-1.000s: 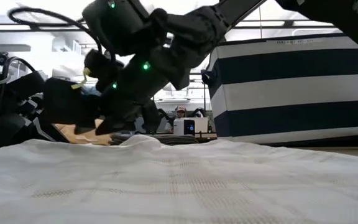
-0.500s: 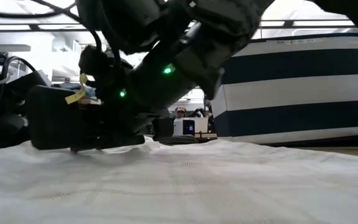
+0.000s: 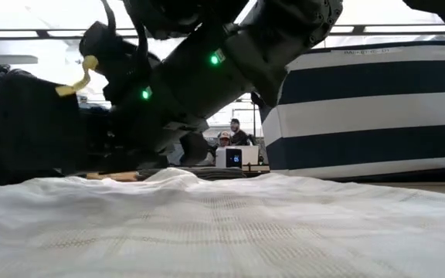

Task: Fold kitchen towel into neat rectangle
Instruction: Fold the white patterned towel

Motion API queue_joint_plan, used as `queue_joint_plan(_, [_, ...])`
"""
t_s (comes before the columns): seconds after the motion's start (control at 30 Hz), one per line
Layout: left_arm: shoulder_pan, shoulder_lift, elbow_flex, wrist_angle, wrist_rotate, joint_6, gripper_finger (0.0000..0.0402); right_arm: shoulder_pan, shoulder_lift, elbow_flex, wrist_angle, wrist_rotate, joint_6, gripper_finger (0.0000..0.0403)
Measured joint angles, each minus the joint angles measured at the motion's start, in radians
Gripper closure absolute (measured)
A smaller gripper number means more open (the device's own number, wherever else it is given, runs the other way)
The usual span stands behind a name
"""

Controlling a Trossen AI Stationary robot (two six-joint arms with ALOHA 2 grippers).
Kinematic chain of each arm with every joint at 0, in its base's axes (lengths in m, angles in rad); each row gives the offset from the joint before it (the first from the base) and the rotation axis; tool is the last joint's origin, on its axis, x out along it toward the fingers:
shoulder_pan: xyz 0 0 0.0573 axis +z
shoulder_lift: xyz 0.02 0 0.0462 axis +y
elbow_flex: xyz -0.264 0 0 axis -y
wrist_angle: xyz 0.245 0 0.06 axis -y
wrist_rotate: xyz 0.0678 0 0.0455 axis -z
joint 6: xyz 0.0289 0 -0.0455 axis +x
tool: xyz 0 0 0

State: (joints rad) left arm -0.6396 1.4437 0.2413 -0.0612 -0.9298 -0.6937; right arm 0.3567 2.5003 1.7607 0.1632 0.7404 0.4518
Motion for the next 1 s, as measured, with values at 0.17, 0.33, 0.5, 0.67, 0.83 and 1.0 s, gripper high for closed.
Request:
queue_joint_plan(0.17, [0.000,0.000,0.000,-0.001,-0.006,0.000,0.0215,0.005,0.010,0.000,-0.059,-0.052,0.047,0.0243])
queue_joint_plan(0.33, [-0.001,0.000,-0.004,-0.002,-0.012,0.000,0.0221,0.048,-0.025,0.000,-0.170,-0.059,0.075,0.0236])
queue_joint_plan(0.5, [-0.001,0.000,-0.005,0.000,-0.015,0.000,0.0223,0.067,-0.038,0.001,-0.166,-0.068,0.074,0.0238])
queue_joint_plan(0.67, [-0.001,0.000,-0.005,0.002,-0.014,0.000,0.0216,0.068,-0.043,0.035,-0.116,-0.106,0.062,0.0239])
queue_joint_plan(0.83, [0.000,0.000,-0.006,0.004,-0.011,0.000,0.0215,0.071,-0.041,0.032,-0.108,-0.195,0.054,0.0234])
queue_joint_plan(1.0, [0.001,0.000,-0.007,0.002,-0.005,-0.018,0.0223,0.074,-0.031,0.024,-0.108,-0.335,0.053,0.0234])
